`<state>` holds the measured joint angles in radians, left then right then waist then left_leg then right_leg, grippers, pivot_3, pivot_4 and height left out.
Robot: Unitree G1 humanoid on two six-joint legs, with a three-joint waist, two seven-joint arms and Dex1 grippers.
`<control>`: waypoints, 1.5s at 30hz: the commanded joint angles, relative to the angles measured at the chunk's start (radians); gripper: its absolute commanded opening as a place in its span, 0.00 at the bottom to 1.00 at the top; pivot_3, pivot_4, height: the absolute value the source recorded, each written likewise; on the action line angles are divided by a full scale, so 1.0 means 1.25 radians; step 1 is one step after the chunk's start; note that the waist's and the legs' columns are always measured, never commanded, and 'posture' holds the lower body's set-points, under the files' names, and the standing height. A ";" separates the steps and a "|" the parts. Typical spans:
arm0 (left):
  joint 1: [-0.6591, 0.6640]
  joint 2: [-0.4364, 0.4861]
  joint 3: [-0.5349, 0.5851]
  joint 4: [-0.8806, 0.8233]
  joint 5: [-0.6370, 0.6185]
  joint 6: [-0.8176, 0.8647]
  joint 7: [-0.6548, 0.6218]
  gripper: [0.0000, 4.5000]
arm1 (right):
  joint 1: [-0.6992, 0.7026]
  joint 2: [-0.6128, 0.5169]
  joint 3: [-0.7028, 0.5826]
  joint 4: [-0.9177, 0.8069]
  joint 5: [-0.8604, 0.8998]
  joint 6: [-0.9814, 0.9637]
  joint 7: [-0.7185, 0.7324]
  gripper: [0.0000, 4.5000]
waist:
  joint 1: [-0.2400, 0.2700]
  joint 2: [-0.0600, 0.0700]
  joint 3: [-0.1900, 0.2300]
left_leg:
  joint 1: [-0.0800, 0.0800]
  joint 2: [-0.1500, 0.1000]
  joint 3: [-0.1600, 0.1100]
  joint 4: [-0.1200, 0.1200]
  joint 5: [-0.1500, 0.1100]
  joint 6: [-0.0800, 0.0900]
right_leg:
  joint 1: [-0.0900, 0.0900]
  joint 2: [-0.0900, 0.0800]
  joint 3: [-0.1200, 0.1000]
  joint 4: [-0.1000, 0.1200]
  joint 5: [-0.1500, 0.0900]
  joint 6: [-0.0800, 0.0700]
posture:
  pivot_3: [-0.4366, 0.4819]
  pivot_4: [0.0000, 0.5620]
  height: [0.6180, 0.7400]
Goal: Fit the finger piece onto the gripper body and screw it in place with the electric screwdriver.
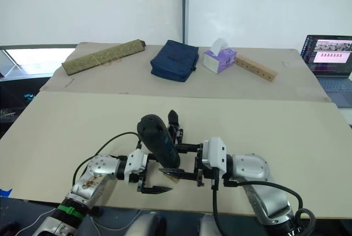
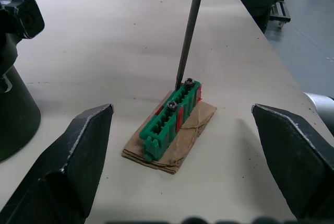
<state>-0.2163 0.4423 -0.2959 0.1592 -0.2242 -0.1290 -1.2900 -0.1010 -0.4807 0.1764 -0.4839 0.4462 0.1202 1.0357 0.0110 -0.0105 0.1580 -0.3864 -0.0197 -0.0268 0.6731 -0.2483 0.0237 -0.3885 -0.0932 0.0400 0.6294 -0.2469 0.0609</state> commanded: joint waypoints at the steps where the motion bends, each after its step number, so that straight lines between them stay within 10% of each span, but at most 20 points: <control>1: 0.025 -0.007 -0.047 0.035 0.030 0.014 -0.006 1.00 | -0.014 0.008 -0.010 -0.020 0.010 -0.034 -0.007 0.42 | 0.000 0.000 0.000 | 0.000 0.000 0.000 0.000 0.000 0.000 | 0.000 0.000 0.000 0.000 0.000 0.000 | 0.48 0.27 1.00; 45: 0.034 -0.002 -0.044 0.049 0.033 -0.001 -0.009 1.00 | -0.021 -0.018 -0.031 -0.073 0.107 0.060 -0.024 0.42 | 0.000 0.000 0.000 | 0.000 0.000 0.000 -0.002 0.000 0.000 | 0.000 -0.001 0.000 -0.001 0.000 0.000 | 0.48 0.27 1.00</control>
<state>-0.2145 0.4413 -0.2971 0.1725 -0.2242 -0.1510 -1.3004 -0.1251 -0.5134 0.1513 -0.5493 0.5702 0.2374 1.0008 0.0117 -0.0104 0.1580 -0.3864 -0.0195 -0.0269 0.6710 -0.2482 0.0237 -0.3886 -0.0939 0.0399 0.6280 -0.2470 0.0609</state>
